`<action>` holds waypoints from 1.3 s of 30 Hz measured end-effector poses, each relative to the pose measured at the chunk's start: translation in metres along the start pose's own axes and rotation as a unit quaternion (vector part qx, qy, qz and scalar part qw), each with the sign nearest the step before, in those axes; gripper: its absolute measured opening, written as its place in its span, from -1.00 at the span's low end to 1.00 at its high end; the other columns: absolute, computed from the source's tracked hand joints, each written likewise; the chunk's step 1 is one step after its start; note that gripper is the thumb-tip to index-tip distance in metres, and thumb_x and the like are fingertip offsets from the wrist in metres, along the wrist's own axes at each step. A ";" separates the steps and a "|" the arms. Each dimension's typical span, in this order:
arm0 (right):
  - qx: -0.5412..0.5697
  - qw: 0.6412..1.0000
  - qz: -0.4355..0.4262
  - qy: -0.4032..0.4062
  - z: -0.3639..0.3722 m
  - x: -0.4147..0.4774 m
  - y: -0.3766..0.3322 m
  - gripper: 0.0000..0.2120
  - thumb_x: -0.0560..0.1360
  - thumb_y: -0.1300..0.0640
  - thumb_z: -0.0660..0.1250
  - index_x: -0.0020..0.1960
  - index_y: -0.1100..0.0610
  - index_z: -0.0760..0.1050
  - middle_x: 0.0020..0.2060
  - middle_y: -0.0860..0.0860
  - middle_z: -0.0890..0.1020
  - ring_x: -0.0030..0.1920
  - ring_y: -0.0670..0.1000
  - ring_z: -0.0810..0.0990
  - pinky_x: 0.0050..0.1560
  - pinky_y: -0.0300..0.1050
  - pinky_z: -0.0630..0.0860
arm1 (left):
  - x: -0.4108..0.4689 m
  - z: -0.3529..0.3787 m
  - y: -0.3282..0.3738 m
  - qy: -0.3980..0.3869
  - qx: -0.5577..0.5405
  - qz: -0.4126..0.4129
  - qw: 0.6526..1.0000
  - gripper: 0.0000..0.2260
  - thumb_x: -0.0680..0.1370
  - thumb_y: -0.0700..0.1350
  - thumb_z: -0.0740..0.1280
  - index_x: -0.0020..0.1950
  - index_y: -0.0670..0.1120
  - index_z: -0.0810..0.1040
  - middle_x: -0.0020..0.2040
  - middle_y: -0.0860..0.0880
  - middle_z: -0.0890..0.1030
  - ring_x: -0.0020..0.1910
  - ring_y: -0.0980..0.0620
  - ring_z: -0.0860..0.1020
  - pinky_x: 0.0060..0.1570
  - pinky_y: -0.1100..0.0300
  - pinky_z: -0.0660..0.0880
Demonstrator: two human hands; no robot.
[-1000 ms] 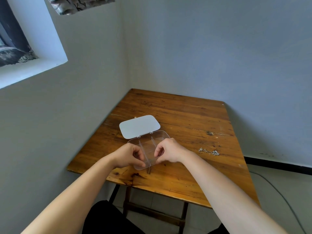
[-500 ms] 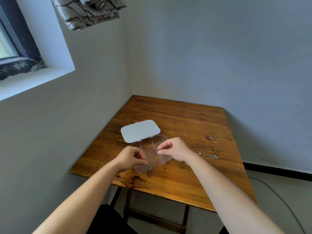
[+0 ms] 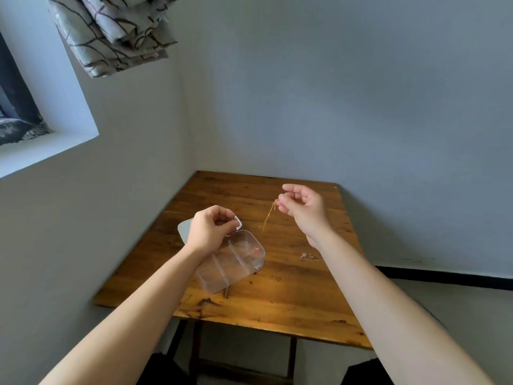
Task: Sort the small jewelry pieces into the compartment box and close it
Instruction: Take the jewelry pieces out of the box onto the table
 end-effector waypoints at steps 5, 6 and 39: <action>0.053 0.997 -0.031 0.050 -0.046 -0.005 -0.035 -0.76 0.52 0.31 0.43 0.06 0.00 0.61 -0.05 0.09 0.63 -0.04 0.02 0.72 -0.03 -0.16 0.63 | 0.002 0.031 0.040 -0.010 -0.053 0.043 0.998 -0.89 0.49 -0.25 0.48 -0.02 -0.16 0.63 -0.17 -0.08 0.70 -0.23 0.04 0.69 -0.20 0.24 0.63; 0.051 0.996 -0.035 0.057 -0.054 -0.008 -0.040 -0.76 0.53 0.32 0.43 0.06 0.00 0.60 -0.06 0.08 0.63 -0.04 0.02 0.72 -0.03 -0.15 0.63 | 0.002 0.040 0.045 -0.017 -0.068 0.045 0.997 -0.89 0.50 -0.26 0.47 -0.01 -0.18 0.62 -0.17 -0.09 0.70 -0.24 0.06 0.69 -0.22 0.28 0.61; -0.464 0.873 0.152 0.018 -0.122 -0.063 0.112 -0.79 0.61 0.11 0.29 0.16 -0.12 0.60 0.08 -0.18 0.66 -0.07 -0.12 0.60 -0.24 -0.25 0.50 | -0.039 0.145 -0.039 -0.167 0.181 0.009 0.969 -0.77 0.62 -0.16 0.23 0.20 -0.03 0.62 0.06 -0.06 0.69 -0.03 -0.04 0.62 -0.01 0.07 0.57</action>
Point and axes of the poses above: each hand's wrist, its own x-axis towards the middle knuckle, its own z-axis out of the palm, y = z × x, the point moved 5 cm from there along x, towards the middle knuckle
